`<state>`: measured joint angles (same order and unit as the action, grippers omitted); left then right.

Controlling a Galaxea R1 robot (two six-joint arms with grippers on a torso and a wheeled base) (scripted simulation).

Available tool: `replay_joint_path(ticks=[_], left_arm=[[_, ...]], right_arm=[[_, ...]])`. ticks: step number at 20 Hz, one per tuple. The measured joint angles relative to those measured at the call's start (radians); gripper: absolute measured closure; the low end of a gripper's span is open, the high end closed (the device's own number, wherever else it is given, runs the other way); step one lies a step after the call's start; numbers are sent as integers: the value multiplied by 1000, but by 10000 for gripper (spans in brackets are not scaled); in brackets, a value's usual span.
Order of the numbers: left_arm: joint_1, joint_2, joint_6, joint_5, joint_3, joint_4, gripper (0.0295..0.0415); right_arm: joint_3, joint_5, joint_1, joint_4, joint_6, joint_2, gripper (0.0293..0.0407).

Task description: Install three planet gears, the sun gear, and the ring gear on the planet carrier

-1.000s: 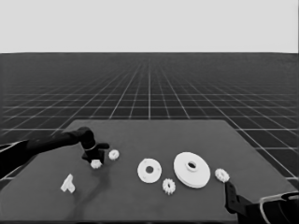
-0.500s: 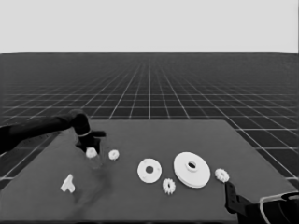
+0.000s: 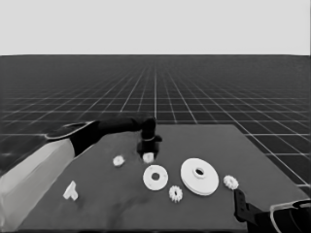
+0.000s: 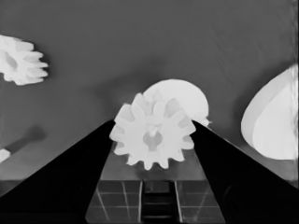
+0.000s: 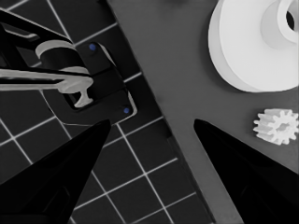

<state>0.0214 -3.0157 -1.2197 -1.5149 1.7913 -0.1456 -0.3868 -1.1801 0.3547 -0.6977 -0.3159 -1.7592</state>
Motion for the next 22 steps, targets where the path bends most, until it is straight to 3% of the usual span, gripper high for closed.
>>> replay_joint_path(ticks=[4, 6, 8, 14, 16, 17, 22], left_arm=[[0, -38, 16, 2, 56, 1, 398], [-95, -61, 54, 45, 125, -84, 398], [-129, -74, 74, 64, 163, -111, 398], [-143, -81, 85, 74, 183, -124, 398], [-144, -81, 85, 75, 184, -124, 339], [-144, -81, 85, 75, 184, -124, 330], [-144, -81, 85, 75, 184, -124, 326]], right_arm=[[0, 0, 0, 0, 0, 0, 315], [0, 0, 0, 0, 0, 0, 315], [0, 0, 0, 0, 0, 0, 315], [0, 0, 0, 0, 0, 0, 315], [0, 0, 0, 0, 0, 0, 315], [0, 0, 0, 0, 0, 0, 315], [0, 0, 0, 0, 0, 0, 315]])
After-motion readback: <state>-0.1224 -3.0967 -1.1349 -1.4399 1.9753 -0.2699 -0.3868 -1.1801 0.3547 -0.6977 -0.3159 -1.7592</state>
